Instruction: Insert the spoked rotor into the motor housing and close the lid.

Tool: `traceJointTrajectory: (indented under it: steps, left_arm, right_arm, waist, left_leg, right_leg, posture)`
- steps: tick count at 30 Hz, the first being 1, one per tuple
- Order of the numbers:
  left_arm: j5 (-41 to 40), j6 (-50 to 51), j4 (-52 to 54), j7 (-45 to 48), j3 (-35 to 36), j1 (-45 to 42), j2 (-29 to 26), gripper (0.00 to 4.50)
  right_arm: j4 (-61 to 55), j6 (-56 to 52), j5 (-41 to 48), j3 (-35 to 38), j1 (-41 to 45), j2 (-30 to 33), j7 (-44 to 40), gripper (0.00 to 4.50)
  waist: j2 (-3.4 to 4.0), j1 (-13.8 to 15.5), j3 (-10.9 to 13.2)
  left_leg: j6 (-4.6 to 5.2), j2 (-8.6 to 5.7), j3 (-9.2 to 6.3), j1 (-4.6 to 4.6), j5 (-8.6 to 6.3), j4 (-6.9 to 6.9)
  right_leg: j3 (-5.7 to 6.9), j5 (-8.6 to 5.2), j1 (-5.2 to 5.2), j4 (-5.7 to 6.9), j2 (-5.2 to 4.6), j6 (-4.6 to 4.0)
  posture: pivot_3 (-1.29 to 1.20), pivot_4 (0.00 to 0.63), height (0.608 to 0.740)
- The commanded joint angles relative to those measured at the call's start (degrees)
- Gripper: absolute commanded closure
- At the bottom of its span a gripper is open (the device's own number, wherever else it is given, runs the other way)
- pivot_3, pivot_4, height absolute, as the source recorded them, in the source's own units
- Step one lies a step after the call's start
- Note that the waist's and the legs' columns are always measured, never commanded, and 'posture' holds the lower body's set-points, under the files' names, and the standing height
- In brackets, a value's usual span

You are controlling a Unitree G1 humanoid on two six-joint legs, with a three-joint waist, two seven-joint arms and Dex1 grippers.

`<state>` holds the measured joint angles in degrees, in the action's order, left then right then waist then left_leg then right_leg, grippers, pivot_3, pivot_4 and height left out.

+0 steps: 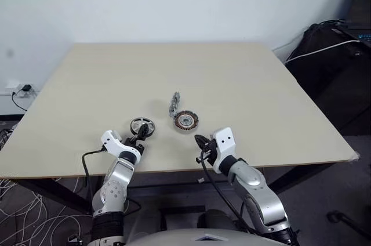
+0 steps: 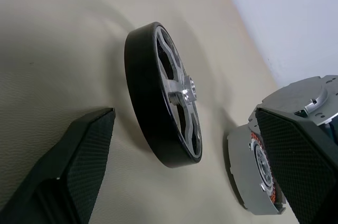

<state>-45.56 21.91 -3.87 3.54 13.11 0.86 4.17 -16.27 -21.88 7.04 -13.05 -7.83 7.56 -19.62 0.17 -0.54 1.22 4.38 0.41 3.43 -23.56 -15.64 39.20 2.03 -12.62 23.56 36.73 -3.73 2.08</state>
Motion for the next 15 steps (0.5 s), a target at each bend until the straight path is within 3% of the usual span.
traceJointTrajectory:
  steps: [1, 3, 13, 15]
  left_arm:
    - [-1.3, 0.5, -0.1, 0.6, 0.1, -1.0, 3.4, 0.18]
    - [-1.8, 0.7, 0.1, 0.9, 0.2, -0.8, 3.5, 0.56]
    - [-2.3, 0.4, 0.0, 0.5, 0.6, -0.7, 4.0, 3.93]
    - [-2.7, 0.2, -0.1, 0.3, 0.7, -0.7, 4.1, 4.12]
  right_arm:
    - [-1.9, 0.9, 0.6, 0.4, 0.8, -0.3, 0.3, 4.48]
    - [-1.8, 0.9, 0.6, 0.5, 0.9, -0.3, 0.4, 4.50]
    - [-1.6, 0.9, 0.7, 0.8, 1.3, -0.3, 0.4, 4.50]
    - [-1.6, 0.9, 0.7, 0.8, 1.3, -0.3, 0.4, 4.50]
  waist:
    - [-0.01, 0.0, 0.0]
    - [-0.01, 0.0, 0.0]
    - [-0.04, 0.0, 0.0]
    - [-0.04, 0.0, 0.0]
  left_leg:
    - [-0.01, 0.00, 0.00, 0.00, 0.00, 0.01]
    - [-0.01, 0.00, 0.00, 0.00, -0.01, 0.00]
    - [-0.03, 0.00, 0.00, -0.01, -0.01, 0.00]
    - [-0.03, 0.01, 0.00, 0.00, -0.01, 0.00]
  right_leg:
    - [-0.01, 0.00, 0.00, 0.00, 0.00, 0.00]
    - [-0.01, 0.01, 0.00, 0.00, -0.03, 0.00]
    - [-0.02, 0.01, 0.02, -0.01, -0.15, -0.01]
    - [-0.02, 0.01, 0.02, 0.00, -0.21, -0.01]
  posture:
    - [0.00, 0.000, 0.740]
    - [0.00, 0.000, 0.740]
    - [0.00, 0.000, 0.740]
    - [0.00, 0.000, 0.740]
